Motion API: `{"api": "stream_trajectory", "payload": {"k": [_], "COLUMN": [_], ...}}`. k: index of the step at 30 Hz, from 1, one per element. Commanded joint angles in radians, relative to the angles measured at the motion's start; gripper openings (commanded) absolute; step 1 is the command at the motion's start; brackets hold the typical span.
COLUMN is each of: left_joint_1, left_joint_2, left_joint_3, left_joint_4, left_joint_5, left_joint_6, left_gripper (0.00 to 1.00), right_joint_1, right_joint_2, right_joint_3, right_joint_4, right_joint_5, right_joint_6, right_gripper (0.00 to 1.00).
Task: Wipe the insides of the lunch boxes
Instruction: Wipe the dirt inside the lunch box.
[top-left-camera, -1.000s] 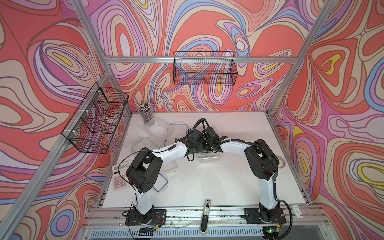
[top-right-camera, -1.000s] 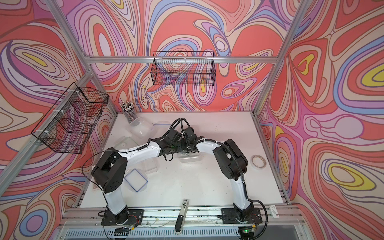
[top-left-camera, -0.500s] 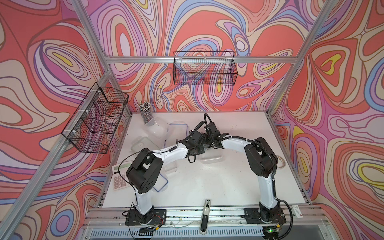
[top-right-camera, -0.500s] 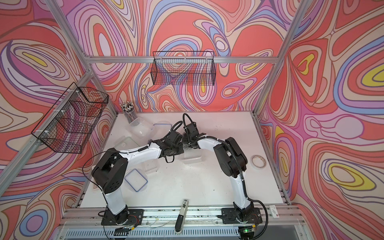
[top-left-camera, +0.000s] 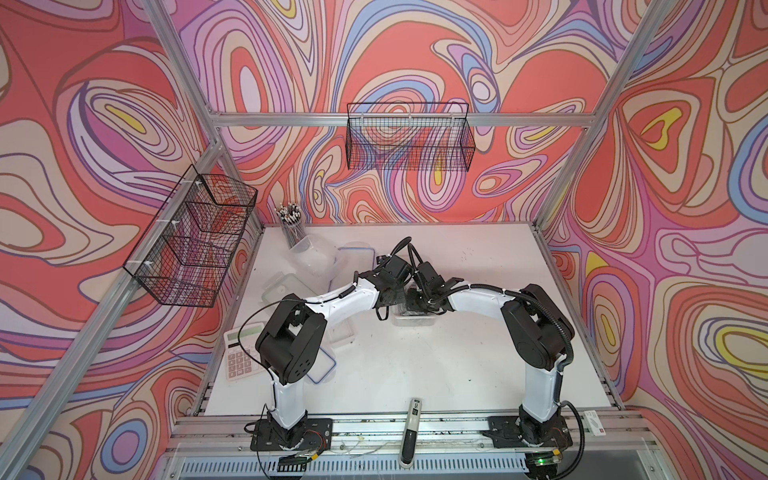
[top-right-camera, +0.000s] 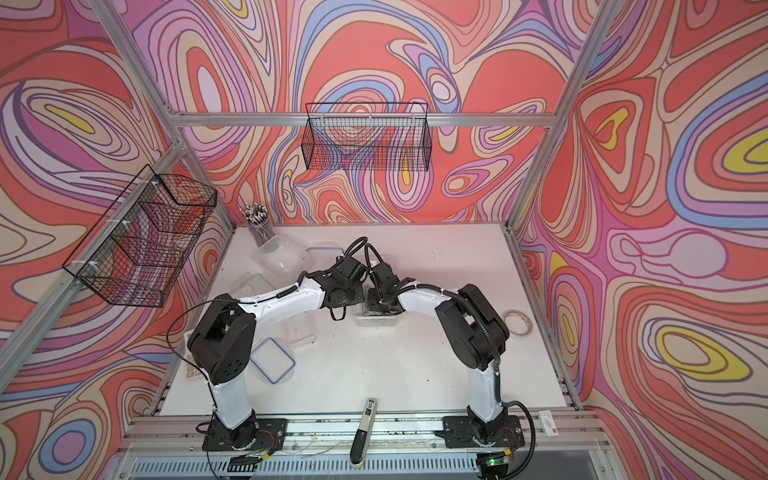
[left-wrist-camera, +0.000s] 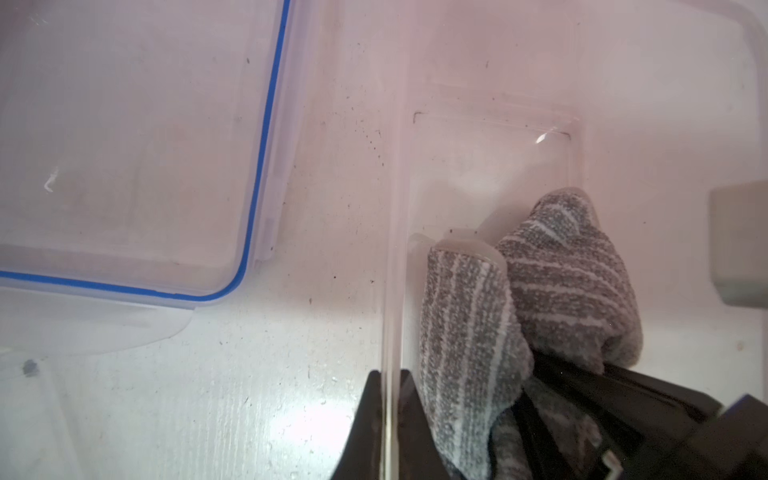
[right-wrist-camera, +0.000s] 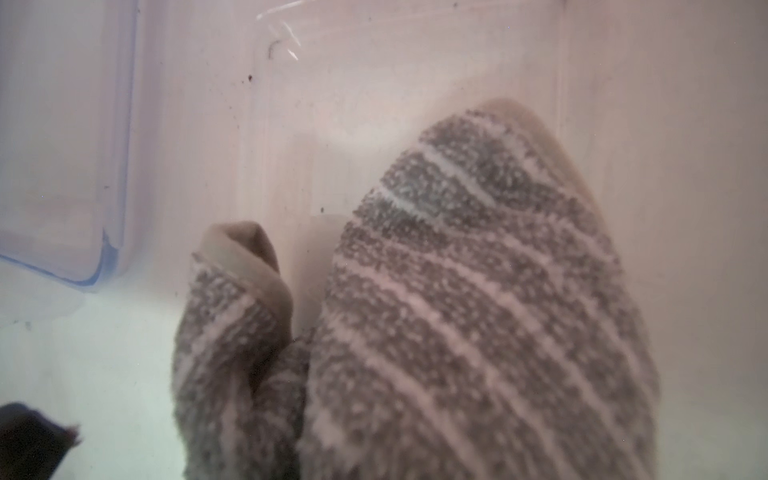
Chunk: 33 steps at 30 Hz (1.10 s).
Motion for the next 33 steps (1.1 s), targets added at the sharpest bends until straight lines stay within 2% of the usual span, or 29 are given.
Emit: {"api": "stream_trajectory", "payload": {"k": [1,4,15,20,26,29,33], "left_joint_1": [-0.001,-0.002,-0.029,-0.039,-0.038,-0.029,-0.005], "left_joint_2": [0.005,0.001,-0.016,-0.020,-0.009,0.005,0.018], "left_joint_3": [0.025,0.011,-0.053,-0.067,-0.025,0.016,0.040], "left_joint_4": [-0.019,-0.016,0.004,0.008,-0.037,-0.073,-0.077], "left_joint_5": [-0.046,-0.021,0.047,0.059,-0.014,-0.047,-0.048], "left_joint_6": [0.008,0.004,-0.022,-0.038,-0.038,-0.027,-0.019], "left_gripper": [0.00,0.00,0.00,0.00,0.00,0.00,0.00], "right_joint_1": [0.036,0.023,-0.080,-0.105,-0.097,-0.057,-0.008], "right_joint_2": [0.009,0.060,0.259,0.305,0.242,0.186,0.113], "right_joint_3": [-0.007,0.057,0.367,0.435,0.344,0.275,0.159], "right_joint_4": [-0.106,-0.120,-0.149,-0.146,-0.157,-0.218,-0.247], "right_joint_5": [0.082,0.134,0.175,0.187,0.106,0.124,0.091], "right_joint_6": [-0.003,-0.027,-0.102,-0.124,-0.112,-0.114,-0.109], "right_gripper": [0.00,0.00,0.00,0.00,0.00,0.00,0.00]}}
